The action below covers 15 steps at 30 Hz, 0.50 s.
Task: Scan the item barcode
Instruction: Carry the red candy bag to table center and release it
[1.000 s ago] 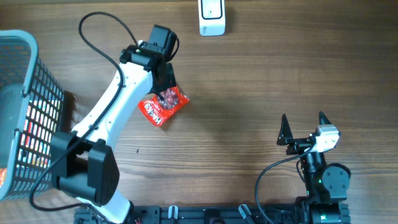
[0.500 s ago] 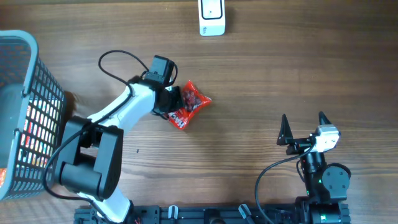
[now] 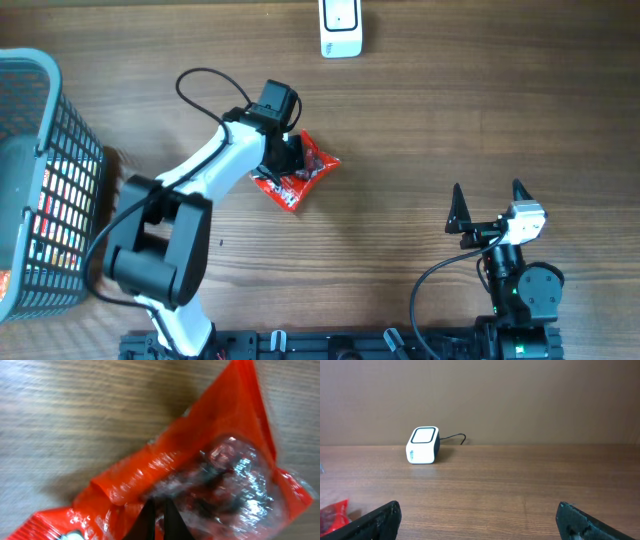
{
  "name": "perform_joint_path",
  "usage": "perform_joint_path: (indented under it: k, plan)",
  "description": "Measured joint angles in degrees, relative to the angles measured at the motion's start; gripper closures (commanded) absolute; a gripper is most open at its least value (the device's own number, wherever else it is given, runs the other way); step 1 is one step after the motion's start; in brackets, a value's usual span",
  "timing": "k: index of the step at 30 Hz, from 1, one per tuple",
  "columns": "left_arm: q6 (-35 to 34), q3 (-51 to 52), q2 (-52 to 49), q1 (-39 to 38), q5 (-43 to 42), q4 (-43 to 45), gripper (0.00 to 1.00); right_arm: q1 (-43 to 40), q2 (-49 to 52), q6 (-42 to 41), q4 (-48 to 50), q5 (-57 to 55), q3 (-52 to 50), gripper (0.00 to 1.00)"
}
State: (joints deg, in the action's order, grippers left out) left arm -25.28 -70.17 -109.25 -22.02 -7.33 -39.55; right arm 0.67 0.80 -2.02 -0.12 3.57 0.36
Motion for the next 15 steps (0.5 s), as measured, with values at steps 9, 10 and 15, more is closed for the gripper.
perform_joint_path:
  k: [9,10,15]
  plan:
    - [1.3,-10.8,1.7,0.0,-2.5,-6.8,0.91,0.0,0.0,0.0,0.0,0.0,0.0,0.0]
    - [1.4,-13.0,4.3,-0.1,-3.7,-6.5,0.9,0.0,0.0,0.0,0.0,0.0,0.0,0.0]
    - [1.2,-11.1,3.3,-5.2,-2.4,-5.6,0.88,0.0,0.0,0.0,0.0,0.0,0.0,0.0]
